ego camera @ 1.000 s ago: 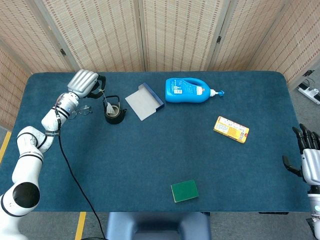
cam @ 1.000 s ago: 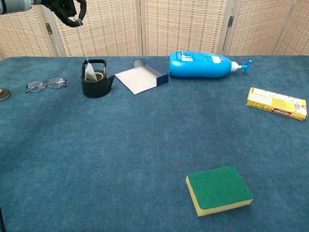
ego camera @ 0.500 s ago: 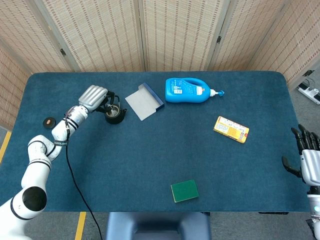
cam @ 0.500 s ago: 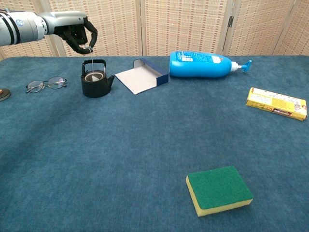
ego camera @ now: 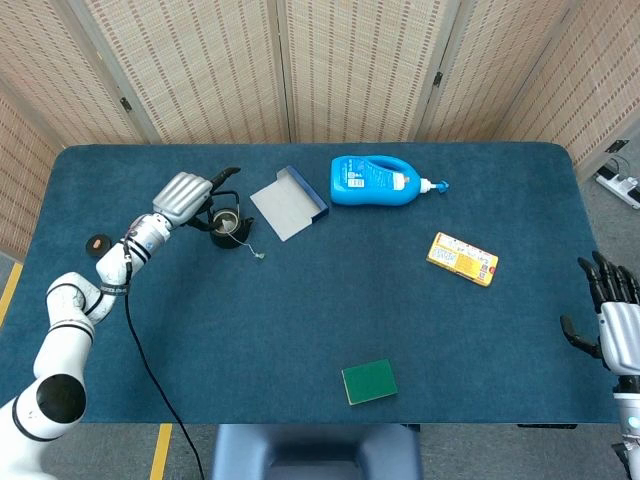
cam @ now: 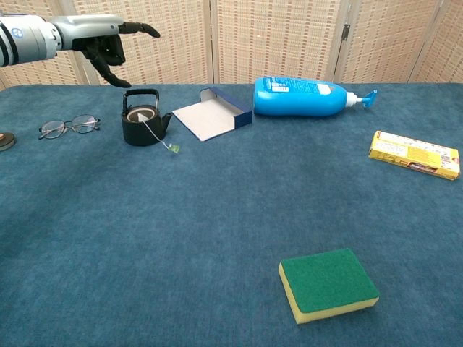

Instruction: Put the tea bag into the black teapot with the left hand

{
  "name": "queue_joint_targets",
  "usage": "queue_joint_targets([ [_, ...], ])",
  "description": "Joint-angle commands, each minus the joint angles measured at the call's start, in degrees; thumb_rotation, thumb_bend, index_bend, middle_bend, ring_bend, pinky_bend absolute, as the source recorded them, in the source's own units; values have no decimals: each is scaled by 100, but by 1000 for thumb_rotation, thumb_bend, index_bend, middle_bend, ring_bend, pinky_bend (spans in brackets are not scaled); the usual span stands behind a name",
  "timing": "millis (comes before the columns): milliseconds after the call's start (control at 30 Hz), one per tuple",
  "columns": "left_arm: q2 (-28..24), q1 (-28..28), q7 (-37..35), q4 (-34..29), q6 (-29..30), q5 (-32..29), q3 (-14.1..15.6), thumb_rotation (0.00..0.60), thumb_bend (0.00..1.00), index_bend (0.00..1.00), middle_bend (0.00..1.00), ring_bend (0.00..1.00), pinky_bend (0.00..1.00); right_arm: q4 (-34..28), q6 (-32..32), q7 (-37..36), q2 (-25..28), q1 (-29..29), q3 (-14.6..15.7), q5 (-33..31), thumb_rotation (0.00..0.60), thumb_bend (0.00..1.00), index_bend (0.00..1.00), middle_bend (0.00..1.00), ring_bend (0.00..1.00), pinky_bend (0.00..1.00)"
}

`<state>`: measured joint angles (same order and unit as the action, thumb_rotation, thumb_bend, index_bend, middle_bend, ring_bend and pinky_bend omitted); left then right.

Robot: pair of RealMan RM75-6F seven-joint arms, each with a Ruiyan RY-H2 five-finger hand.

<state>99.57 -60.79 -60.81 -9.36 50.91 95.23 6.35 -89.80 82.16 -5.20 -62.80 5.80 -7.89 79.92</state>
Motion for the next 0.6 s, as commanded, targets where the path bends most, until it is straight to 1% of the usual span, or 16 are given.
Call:
queue_joint_targets([
  [33,-183,197,50,-146,323,-43,-29,600,269,0,1000,1000,1000,20,-17,-21,3,11,7,11,600,398,0,0,0,0],
  [167,-487,491,149,-439,983,-113,-110,600,269,0,1000,1000,1000,43,-89,-49,14,48,28,39,600,398,0,0,0,0],
  [233,-719,622,160,-716,1263,-124,-127,600,269,0,1000,999,1000,33,-91,-46,17,55,45,76,600,398,0,0,0,0],
  [333,-1184,867,286,-1348,1432,-124,-78,600,269,0,991,971,1000,18,-45,-37,21,45,73,150,600,398,0,0,0,0],
  [367,-1348,973,400,-1609,1435,-145,-61,600,270,0,963,939,1000,18,-36,-36,23,42,82,165,600,398,0,0,0,0],
  [433,-1754,1278,828,-2363,1444,-250,-34,600,272,0,852,835,984,16,-33,-45,35,36,104,194,600,398,0,0,0,0],
  [467,-1927,1438,1127,-2717,1441,-330,-28,600,273,0,763,748,939,15,-37,-44,42,36,114,206,600,397,0,0,0,0],
  [500,-2144,1677,1626,-3209,1442,-492,-46,600,273,0,651,628,855,12,-45,-34,49,36,123,209,600,398,0,0,0,0],
  [533,-2294,1878,2035,-3596,1461,-664,-83,600,273,0,587,559,798,9,-58,-9,52,38,131,204,600,398,0,0,0,0],
  [600,-2564,2402,2993,-4474,1629,-1165,-205,600,274,0,414,389,627,-3,-96,44,54,52,140,185,600,398,0,0,0,0],
])
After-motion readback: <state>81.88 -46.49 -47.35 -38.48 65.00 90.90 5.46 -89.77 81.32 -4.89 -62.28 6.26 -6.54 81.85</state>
